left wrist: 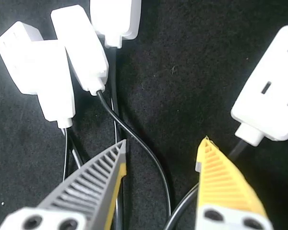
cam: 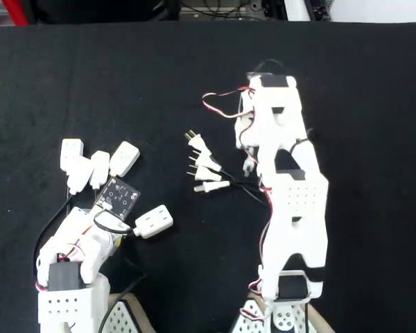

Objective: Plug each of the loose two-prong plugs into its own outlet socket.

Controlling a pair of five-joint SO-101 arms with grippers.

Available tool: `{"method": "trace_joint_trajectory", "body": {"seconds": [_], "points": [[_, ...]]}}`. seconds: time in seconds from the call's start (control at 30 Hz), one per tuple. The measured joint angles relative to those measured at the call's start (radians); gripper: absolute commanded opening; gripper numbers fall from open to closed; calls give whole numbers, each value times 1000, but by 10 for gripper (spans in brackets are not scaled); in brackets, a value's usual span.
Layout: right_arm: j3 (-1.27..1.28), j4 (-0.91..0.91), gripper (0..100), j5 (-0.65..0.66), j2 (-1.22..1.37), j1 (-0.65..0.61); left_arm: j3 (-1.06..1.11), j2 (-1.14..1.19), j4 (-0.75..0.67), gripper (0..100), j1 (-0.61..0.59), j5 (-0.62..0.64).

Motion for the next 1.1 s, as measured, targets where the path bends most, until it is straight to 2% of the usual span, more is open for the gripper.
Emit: {"method": "trace_joint_trajectory", "body": {"seconds": [0.2, 0.3, 0.5, 0.83, 1.0, 1.1], "points": [[-87, 15, 15, 397, 46, 0, 0, 0, 0, 238, 0, 0], [-123, 54, 16, 496, 58, 0, 0, 0, 0, 238, 0, 0], [-173, 121, 113, 526, 58, -2, 0, 0, 0, 238, 0, 0], [-173, 126, 109, 526, 58, -2, 0, 0, 0, 238, 0, 0], [-173, 126, 20, 526, 58, -2, 0, 0, 0, 238, 0, 0], [-173, 127, 29, 516, 58, -2, 0, 0, 0, 238, 0, 0]]}}
